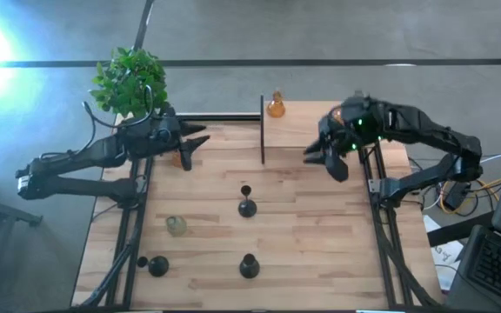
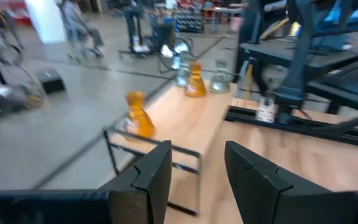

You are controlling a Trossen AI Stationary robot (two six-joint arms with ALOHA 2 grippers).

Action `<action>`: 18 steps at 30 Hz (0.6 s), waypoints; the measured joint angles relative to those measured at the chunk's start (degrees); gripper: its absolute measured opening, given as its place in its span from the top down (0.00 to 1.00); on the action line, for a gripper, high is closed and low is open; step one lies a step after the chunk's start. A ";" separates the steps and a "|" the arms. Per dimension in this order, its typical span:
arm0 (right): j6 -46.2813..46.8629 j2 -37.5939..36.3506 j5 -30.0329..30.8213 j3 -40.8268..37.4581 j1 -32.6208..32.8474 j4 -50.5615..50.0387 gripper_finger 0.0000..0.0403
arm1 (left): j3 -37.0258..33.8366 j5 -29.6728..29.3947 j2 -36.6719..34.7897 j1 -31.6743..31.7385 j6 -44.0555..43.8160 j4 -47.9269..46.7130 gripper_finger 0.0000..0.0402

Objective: Pick & Place candle stick holders
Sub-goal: Put the green glass candle holder on the shelf

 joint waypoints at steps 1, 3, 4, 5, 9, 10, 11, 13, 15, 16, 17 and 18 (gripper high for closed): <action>1.03 -0.51 0.03 -1.40 0.80 -0.05 0.74 | 0.00 0.79 -0.69 -0.12 -1.06 -1.11 0.62; 3.19 -1.67 0.11 -4.17 2.10 0.10 0.82 | 0.00 2.42 -1.79 -0.45 -2.78 -2.48 0.62; 4.09 -2.25 0.18 -5.67 2.57 0.10 0.85 | 0.00 3.53 -2.25 -0.73 -3.19 -3.08 0.62; 5.09 -2.73 0.33 -7.08 3.00 0.10 0.89 | 0.00 4.67 -2.61 -1.03 -3.49 -3.43 0.62; 10.05 -4.88 3.33 -13.30 4.65 0.19 0.97 | 1.72 7.54 -3.21 -2.66 -5.49 -9.20 0.62; 11.21 -5.49 3.89 -14.92 4.94 0.36 0.97 | 2.58 7.79 -3.15 -3.21 -5.96 -11.71 0.62; 12.44 -6.02 4.69 -16.56 5.26 0.65 0.98 | 3.43 7.97 -3.00 -3.71 -6.38 -14.45 0.62; 14.43 -7.09 5.66 -19.92 5.72 2.33 0.98 | 5.01 8.00 -2.49 -4.66 -6.71 -19.60 0.62; 16.09 -8.19 6.10 -23.36 5.77 5.00 0.98 | 6.40 8.05 -1.84 -5.25 -7.51 -24.27 0.62; 16.89 -8.78 6.10 -25.02 5.75 6.48 0.98 | 7.00 8.03 -1.50 -5.35 -8.00 -26.21 0.62; 17.48 -9.30 6.16 -26.61 5.74 8.04 0.98 | 7.43 8.00 -1.19 -5.38 -8.34 -27.73 0.62; 18.12 -9.80 6.16 -28.22 5.74 9.89 0.98 | 7.82 7.93 -0.92 -5.38 -8.73 -29.41 0.62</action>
